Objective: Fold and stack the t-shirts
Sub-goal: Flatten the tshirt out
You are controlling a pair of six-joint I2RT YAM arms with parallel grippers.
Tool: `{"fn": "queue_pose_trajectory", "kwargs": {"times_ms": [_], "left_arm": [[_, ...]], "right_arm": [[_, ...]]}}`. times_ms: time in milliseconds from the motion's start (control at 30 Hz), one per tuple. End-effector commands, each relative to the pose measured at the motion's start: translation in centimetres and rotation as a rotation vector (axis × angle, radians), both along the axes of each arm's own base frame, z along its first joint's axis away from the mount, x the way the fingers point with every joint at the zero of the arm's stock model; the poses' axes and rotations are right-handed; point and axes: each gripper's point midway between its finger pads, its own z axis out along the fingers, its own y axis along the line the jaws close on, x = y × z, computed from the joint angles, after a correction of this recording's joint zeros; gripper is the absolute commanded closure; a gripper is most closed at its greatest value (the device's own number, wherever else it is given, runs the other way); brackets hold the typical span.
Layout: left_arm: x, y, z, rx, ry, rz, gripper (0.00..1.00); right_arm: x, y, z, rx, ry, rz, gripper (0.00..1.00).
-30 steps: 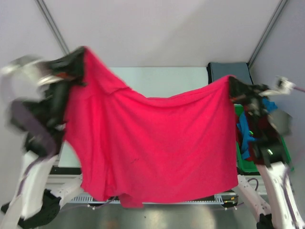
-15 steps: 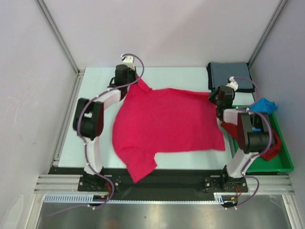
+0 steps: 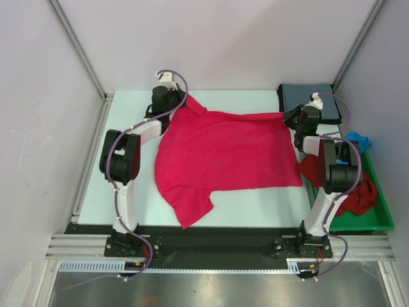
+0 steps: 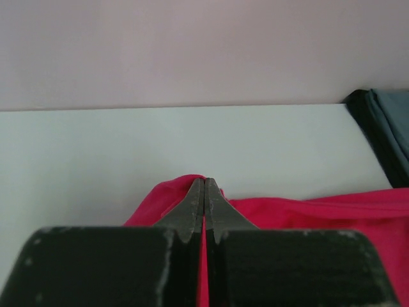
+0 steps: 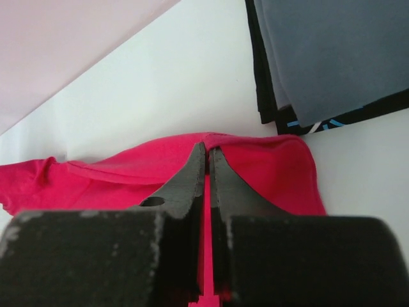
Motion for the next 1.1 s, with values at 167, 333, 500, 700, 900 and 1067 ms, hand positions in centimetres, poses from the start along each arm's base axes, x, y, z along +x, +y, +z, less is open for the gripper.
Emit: {"fn": "queue_pose_trajectory", "kwargs": {"times_ms": [167,333,500,700,900,1067], "left_arm": [[-6.9,3.1,19.5,0.000,-0.343,0.029,1.00],[-13.9,5.4,29.3,0.053,-0.493,0.058,1.00],[-22.0,8.6,36.9,0.061,-0.627,0.138,1.00],[-34.5,12.6,45.5,0.028,-0.838,0.220,1.00],[-45.5,16.1,50.1,0.021,-0.961,0.295,1.00],[-50.9,18.8,51.5,-0.029,-1.004,0.380,1.00]], "right_arm": [[-2.4,1.1,10.0,-0.015,-0.161,0.075,1.00],[-6.7,2.3,18.9,-0.059,-0.312,0.143,1.00],[-12.0,3.9,27.1,-0.127,-0.442,0.236,1.00],[-18.0,7.8,34.3,-0.099,-0.549,0.404,1.00],[-27.7,8.5,42.5,-0.132,-0.723,0.426,1.00],[-33.1,9.3,45.6,-0.128,-0.792,0.475,1.00]]}}
